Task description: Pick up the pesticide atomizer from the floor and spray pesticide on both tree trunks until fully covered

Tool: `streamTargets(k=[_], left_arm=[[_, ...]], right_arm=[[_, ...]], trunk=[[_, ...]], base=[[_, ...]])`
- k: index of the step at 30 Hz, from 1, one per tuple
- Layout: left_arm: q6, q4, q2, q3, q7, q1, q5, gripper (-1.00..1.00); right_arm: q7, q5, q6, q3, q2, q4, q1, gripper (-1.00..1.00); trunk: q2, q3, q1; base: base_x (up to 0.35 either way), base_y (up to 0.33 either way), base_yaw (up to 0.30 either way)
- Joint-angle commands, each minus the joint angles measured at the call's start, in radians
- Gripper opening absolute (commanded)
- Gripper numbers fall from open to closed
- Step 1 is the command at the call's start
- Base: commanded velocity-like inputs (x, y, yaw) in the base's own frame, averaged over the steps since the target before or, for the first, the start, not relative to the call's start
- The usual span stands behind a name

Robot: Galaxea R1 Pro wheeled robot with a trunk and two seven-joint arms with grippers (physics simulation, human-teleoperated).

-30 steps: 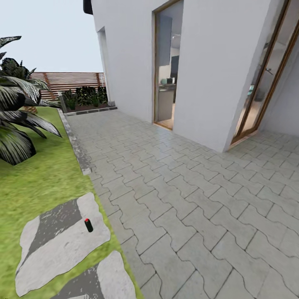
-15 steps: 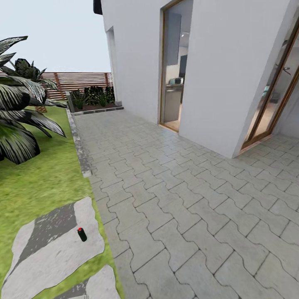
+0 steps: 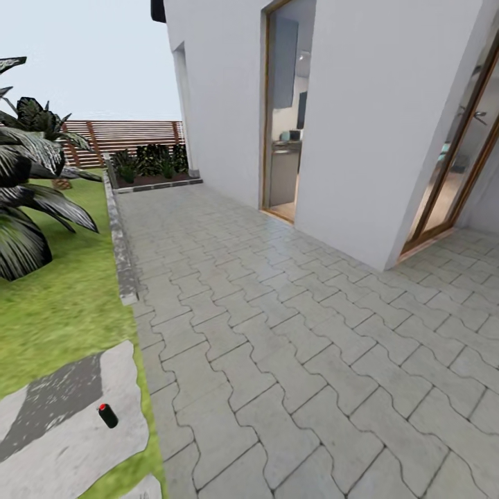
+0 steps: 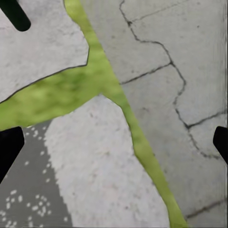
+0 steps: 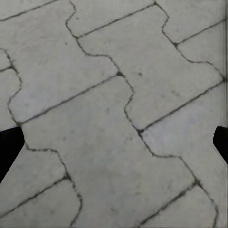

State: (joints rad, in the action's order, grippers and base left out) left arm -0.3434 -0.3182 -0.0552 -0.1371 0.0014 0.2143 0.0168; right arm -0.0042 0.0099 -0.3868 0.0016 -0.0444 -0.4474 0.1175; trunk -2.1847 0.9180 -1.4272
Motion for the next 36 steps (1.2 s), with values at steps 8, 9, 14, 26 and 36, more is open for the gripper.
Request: streamTargets(k=[8,9,14,26,36], left_arm=[[-0.003,0.001,0.000,-0.001,0.000,0.000,0.002,1.00],[-0.003,0.001,-0.001,-0.001,0.000,0.000,0.002,1.00],[-0.003,0.001,0.000,-0.001,0.000,0.000,0.002,1.00],[-0.003,0.001,-0.001,-0.001,0.000,0.000,0.002,1.00],[-0.003,0.001,-0.001,-0.001,0.000,0.000,0.002,1.00]], right_arm=[[0.000,0.001,-0.003,0.000,0.000,0.001,0.001,1.00],[0.000,0.001,-0.003,0.000,0.000,0.001,0.001,1.00],[0.000,0.001,-0.003,0.000,0.000,0.001,0.001,1.00],[0.000,0.001,-0.003,0.001,0.000,0.001,0.001,1.00],[0.000,0.002,-0.003,0.001,0.000,0.001,0.001,1.00]], trunk=[[0.000,0.001,0.000],[0.000,0.001,0.000],[0.000,0.001,0.000],[0.000,0.001,0.000],[0.000,0.001,0.000]], base=[[0.251,-0.242,0.099],[0.231,-0.258,0.230],[0.221,-0.265,0.259],[0.212,-0.270,0.276],[0.211,-0.271,0.277]])
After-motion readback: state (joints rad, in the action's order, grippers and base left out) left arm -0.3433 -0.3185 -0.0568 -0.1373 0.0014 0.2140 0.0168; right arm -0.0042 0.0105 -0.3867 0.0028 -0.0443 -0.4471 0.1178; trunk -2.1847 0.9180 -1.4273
